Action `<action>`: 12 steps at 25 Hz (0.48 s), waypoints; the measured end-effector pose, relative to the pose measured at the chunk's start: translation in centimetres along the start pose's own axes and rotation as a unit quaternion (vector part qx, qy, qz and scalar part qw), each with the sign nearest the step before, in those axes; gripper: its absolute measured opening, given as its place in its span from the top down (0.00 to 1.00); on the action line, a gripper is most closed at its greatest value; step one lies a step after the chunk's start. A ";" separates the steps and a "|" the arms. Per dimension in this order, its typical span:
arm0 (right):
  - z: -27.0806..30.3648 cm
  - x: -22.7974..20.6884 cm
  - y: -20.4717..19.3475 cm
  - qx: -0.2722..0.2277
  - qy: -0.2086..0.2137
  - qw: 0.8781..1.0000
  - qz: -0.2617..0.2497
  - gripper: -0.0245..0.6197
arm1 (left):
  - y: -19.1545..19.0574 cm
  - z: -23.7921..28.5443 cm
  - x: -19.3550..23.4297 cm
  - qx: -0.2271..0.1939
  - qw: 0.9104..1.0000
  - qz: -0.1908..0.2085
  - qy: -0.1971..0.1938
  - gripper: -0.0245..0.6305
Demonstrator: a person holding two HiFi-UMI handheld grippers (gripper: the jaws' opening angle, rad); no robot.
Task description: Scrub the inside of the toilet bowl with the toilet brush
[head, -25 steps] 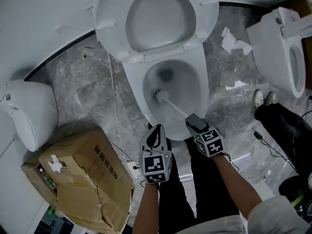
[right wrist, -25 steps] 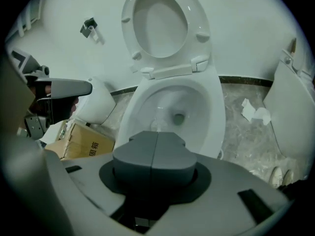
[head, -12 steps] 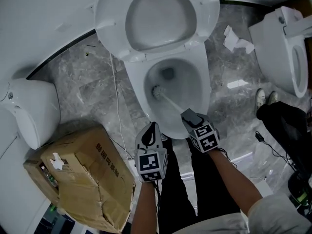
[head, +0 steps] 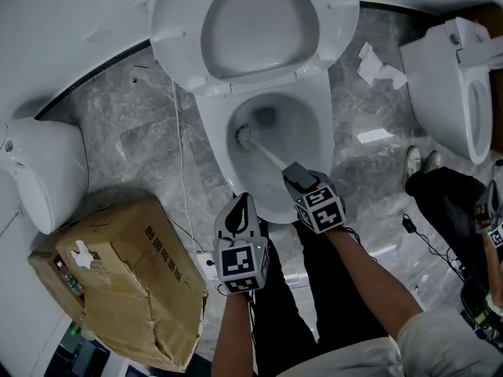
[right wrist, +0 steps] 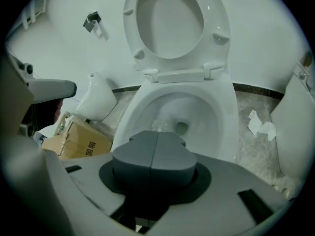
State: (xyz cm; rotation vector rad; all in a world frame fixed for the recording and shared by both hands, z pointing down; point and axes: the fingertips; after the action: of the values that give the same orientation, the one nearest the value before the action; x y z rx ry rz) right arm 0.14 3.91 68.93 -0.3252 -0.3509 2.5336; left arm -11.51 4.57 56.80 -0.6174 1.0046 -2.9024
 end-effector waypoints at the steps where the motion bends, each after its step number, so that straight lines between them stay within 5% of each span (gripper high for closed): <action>1: 0.2 -0.2 0.4 -0.001 -0.001 1.000 0.003 0.68 | 0.0 0.0 0.1 -0.001 1.000 -0.004 0.003 0.92; 12: 2.3 -4.4 4.5 -0.049 -0.034 0.996 0.074 0.70 | -1.3 -0.9 2.0 -0.018 0.997 -0.055 0.041 0.92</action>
State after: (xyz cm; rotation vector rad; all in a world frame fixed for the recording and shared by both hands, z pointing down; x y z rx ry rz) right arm 0.78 -2.57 70.39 -0.3132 -0.4957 2.6820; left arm -13.53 5.83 57.68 -0.5781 1.0663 -3.0348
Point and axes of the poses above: the fingertips, and each gripper's own axes: z forward along the fingers, x to its left, y out of its top, and after that the axes turned 12 degrees about -y, right-handed
